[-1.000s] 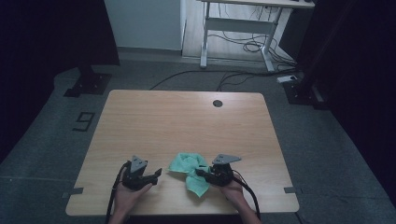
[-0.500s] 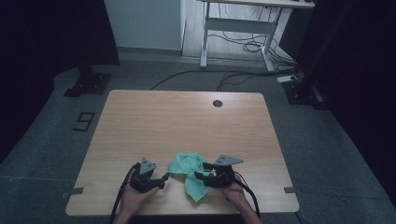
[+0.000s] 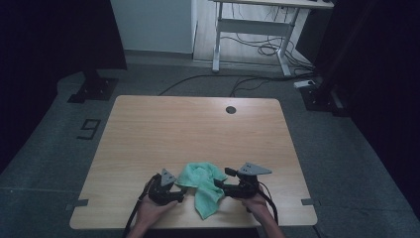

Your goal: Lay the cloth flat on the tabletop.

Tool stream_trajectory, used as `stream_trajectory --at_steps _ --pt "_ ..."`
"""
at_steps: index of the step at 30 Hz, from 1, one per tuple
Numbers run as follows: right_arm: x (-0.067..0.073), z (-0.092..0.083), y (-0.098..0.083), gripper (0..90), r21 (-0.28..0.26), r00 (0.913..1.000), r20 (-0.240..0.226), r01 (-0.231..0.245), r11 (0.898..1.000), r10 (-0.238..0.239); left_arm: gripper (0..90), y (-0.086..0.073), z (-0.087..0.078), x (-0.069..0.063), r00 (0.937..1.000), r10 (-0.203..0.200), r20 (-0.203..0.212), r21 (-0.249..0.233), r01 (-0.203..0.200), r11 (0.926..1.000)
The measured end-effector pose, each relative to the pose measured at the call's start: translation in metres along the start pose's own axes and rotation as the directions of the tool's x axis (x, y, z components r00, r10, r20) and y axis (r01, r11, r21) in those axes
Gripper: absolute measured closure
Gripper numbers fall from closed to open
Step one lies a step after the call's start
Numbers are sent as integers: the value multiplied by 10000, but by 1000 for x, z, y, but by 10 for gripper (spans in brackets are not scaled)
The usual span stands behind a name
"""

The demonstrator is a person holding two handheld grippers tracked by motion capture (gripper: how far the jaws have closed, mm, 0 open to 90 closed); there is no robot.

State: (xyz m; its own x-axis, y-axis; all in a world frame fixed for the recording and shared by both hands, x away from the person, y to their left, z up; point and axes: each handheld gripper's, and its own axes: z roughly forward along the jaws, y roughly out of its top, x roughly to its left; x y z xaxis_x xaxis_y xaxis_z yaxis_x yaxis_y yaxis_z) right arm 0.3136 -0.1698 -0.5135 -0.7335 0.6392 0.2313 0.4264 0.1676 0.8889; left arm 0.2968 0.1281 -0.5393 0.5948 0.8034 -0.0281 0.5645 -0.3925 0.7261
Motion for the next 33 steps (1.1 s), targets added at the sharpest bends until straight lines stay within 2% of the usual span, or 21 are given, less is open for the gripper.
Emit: stream_trajectory --at_steps 4,6,7,10,13,18,20,22,24,25,26,27,30,33 --pt "-11 0 0 331 158 9983 529 -269 9995 261 347 1 5 -1 10000 -26 -68 90 27 10000" --pt "-14 1 0 333 217 9975 614 -363 9991 349 355 1 7 -1 10000 5 -86 153 -3 9999" --pt "-19 5 -2 336 355 9961 802 -405 9985 376 364 2 9 -1 9999 33 -102 205 -31 9998" --pt "-24 10 -4 337 572 9947 973 -399 9976 342 383 2 11 -1 10000 18 -96 250 -16 9997" --pt "-28 25 -10 342 1162 9931 1161 -276 9928 140 409 3 12 -1 9999 102 -91 249 -99 9996" --pt "-29 37 -14 407 1752 9939 1102 -244 9842 50 415 3 11 -2 9999 93 -44 234 -92 9997" --pt "-27 39 -15 439 1966 9931 1164 -59 9805 -173 391 2 9 -1 10000 48 14 154 -48 9999" --pt "-27 40 -16 511 2181 9918 1227 90 9759 -366 372 2 5 -1 9999 46 115 25 -46 10000" --pt "-27 40 -17 539 2223 9918 1212 132 9749 -411 357 2 1 -1 9998 81 166 -113 -79 9999" --pt "-27 41 -17 595 2293 9928 1128 125 9733 -393 357 3 0 -1 9998 75 158 -169 -72 9998" --pt "-27 41 -17 595 2293 9928 1128 125 9733 -393 357 3 0 -1 9998 75 158 -169 -72 9998" --pt "-29 41 -17 639 2290 9935 1097 45 9734 -304 357 3 1 0 9999 60 154 -142 -57 9999" --pt "-29 42 -17 679 2265 9946 1013 -5 9740 -231 360 4 7 0 9999 61 82 98 -62 9999" --pt "-30 43 -18 741 2263 9960 889 -83 9740 -121 416 4 13 0 9999 85 72 234 -86 9997"
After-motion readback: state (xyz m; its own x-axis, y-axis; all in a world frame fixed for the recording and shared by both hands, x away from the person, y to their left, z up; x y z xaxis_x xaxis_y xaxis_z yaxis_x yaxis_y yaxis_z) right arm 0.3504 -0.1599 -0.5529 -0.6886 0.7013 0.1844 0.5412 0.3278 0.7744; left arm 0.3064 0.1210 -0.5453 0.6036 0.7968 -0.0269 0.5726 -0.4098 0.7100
